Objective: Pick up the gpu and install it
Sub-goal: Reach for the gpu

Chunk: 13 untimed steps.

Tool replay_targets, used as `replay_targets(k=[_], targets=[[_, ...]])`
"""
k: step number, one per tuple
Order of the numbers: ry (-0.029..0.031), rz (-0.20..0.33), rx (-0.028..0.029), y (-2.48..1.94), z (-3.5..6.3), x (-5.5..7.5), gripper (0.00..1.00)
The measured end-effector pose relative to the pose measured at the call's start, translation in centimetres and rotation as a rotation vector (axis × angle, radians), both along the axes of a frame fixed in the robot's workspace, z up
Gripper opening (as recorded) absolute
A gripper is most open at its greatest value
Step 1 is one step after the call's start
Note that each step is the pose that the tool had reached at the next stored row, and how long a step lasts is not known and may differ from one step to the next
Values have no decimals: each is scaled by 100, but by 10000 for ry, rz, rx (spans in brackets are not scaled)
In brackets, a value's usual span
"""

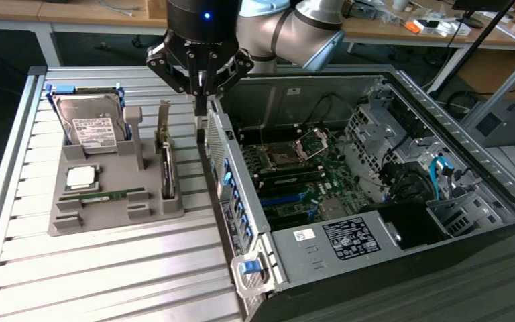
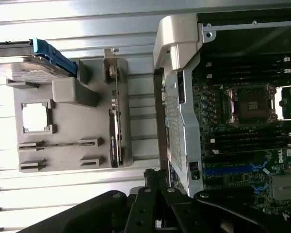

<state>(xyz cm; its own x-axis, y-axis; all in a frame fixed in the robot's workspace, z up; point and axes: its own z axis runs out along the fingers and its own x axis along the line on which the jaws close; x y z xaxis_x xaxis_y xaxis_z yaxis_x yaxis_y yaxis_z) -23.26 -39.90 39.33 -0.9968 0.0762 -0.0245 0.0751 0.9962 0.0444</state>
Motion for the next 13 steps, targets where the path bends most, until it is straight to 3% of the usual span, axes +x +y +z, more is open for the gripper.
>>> replay_targets(k=[13], targets=[[0,0,0,0,0,-73,11]])
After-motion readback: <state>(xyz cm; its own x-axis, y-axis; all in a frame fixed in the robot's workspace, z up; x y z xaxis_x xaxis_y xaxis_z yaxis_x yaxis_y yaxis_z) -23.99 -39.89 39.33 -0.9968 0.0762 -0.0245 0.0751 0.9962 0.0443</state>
